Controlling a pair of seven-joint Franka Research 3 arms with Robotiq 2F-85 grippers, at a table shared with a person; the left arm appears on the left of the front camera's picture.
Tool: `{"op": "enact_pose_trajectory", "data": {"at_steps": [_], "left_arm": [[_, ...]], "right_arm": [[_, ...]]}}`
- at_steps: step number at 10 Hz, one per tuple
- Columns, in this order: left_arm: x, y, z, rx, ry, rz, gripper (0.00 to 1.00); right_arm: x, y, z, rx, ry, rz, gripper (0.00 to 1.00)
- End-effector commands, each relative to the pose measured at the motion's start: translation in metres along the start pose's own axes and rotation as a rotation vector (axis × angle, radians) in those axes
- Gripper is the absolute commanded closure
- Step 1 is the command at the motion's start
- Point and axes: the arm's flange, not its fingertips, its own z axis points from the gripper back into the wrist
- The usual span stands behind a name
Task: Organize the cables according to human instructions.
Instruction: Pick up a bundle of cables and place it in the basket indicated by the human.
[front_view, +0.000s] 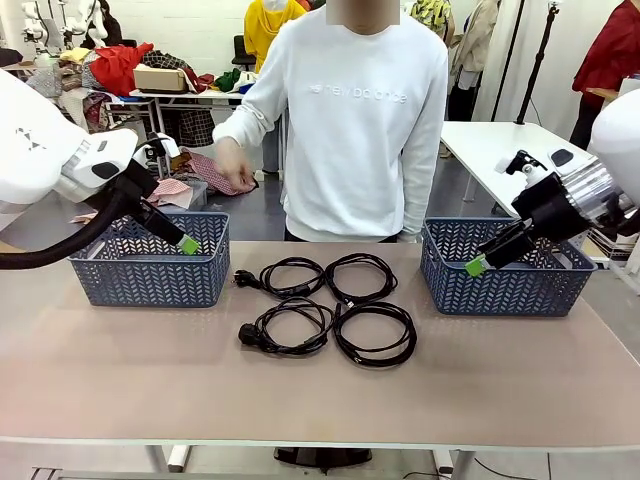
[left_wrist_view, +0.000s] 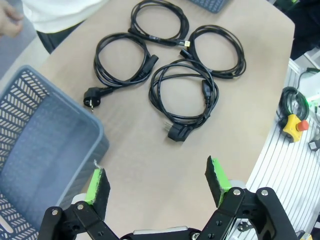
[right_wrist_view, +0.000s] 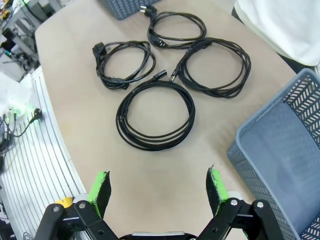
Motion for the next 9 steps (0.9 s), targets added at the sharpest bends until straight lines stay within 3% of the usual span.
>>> {"op": "enact_pose_trajectory", "data": {"at_steps": [1, 9], "left_arm": [[-0.0035, 0.0033, -0.0017, -0.014, -0.010, -0.012, 0.00], [-0.0035, 0.0033, -0.0017, -0.014, -0.010, -0.012, 0.00]], "right_arm": [[-0.0003, -0.0037, -0.0009, 0.015, -0.022, 0.023, 0.00], [-0.0003, -0.0037, -0.0009, 0.015, -0.022, 0.023, 0.00]]}}
